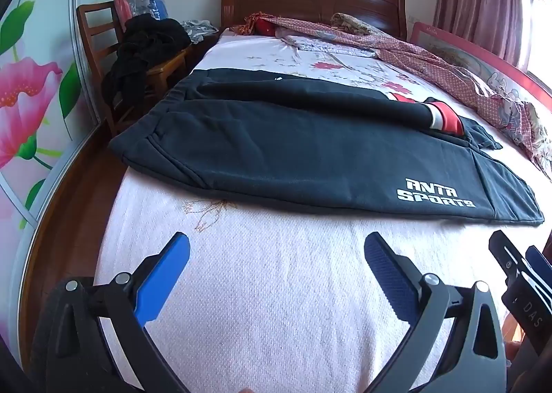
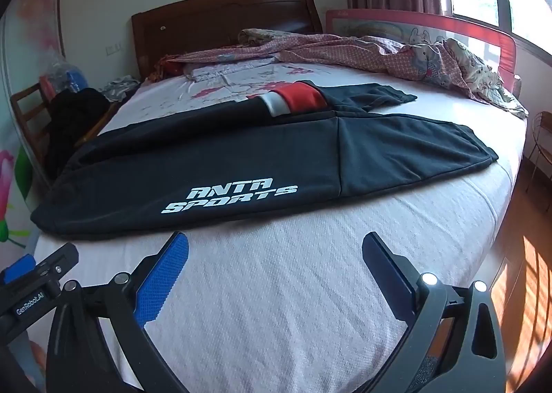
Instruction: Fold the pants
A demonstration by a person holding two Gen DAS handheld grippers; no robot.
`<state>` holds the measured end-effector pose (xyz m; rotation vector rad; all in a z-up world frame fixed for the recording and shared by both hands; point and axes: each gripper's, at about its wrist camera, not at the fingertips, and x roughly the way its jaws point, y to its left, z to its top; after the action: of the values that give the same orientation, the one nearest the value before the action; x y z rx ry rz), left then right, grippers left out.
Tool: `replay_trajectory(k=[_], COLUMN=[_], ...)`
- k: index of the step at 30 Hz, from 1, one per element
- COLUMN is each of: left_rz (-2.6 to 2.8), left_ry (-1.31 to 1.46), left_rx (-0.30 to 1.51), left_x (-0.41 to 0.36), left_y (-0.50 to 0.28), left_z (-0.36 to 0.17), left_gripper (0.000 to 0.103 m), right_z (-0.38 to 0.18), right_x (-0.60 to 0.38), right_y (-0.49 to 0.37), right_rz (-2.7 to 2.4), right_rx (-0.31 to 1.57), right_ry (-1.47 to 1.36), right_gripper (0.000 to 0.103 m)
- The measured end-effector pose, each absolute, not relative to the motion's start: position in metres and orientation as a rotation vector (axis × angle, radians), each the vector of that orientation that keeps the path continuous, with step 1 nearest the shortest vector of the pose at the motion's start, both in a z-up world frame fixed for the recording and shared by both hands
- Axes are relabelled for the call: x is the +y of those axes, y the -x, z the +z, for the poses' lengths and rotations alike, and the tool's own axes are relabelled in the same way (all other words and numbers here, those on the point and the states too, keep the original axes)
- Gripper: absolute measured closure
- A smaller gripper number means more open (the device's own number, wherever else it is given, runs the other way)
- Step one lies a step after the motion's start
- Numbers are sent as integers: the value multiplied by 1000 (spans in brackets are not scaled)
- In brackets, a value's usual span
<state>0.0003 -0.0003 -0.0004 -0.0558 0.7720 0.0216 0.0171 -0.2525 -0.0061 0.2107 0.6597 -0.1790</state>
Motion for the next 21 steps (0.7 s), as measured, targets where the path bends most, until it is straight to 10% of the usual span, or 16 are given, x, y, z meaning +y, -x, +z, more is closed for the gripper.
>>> replay_trajectory(k=[21], left_rz=[19], left_ry=[54], left_rx=[787], left_x=[1], left_y=[0], left_z=[-3], left_gripper=[2], right_z=[-9], right_x=[-250], right_y=[-18], right_rz=[-175], right_rx=[670], right_ry=[-206], right_gripper=[3])
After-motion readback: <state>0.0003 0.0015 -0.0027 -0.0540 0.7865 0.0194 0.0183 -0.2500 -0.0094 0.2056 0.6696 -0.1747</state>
